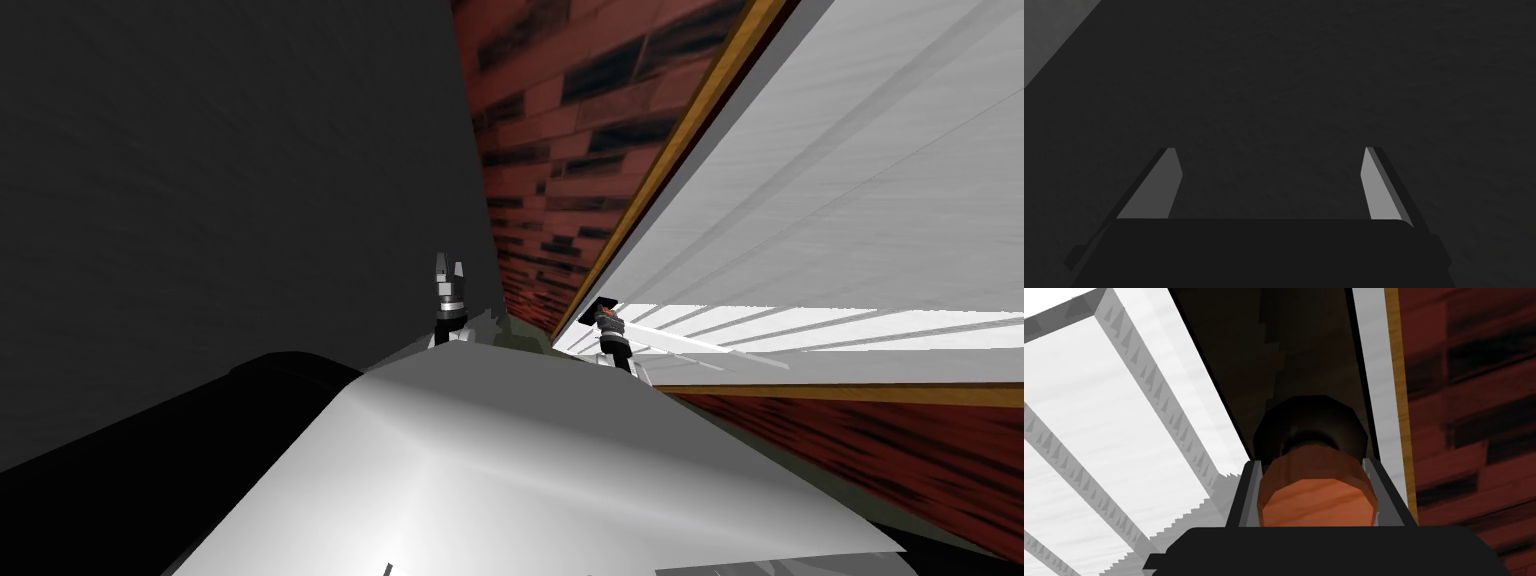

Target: Pull the door open

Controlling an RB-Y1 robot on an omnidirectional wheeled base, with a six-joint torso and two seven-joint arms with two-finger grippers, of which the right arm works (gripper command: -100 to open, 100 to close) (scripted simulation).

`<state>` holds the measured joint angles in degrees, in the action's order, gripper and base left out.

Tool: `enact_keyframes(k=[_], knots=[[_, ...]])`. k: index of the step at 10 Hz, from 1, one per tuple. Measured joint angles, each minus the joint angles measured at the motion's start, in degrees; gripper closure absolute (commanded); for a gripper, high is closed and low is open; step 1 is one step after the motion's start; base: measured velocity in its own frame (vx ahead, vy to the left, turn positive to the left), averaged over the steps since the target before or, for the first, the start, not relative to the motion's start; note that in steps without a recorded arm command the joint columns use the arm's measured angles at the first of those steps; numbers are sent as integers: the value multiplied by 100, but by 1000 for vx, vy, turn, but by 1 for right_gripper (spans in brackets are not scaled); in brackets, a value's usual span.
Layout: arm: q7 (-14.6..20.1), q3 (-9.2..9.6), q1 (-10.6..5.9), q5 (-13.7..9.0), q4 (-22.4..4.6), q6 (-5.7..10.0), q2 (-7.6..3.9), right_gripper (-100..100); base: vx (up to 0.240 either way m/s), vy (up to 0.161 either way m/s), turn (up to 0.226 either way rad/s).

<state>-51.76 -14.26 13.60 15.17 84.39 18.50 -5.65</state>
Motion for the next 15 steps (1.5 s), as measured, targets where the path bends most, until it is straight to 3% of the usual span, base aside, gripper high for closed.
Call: enact_keyframes(k=[15], knots=[[2018,79,-331,-1628,-387,197,-244,100,-60,-15,70]])
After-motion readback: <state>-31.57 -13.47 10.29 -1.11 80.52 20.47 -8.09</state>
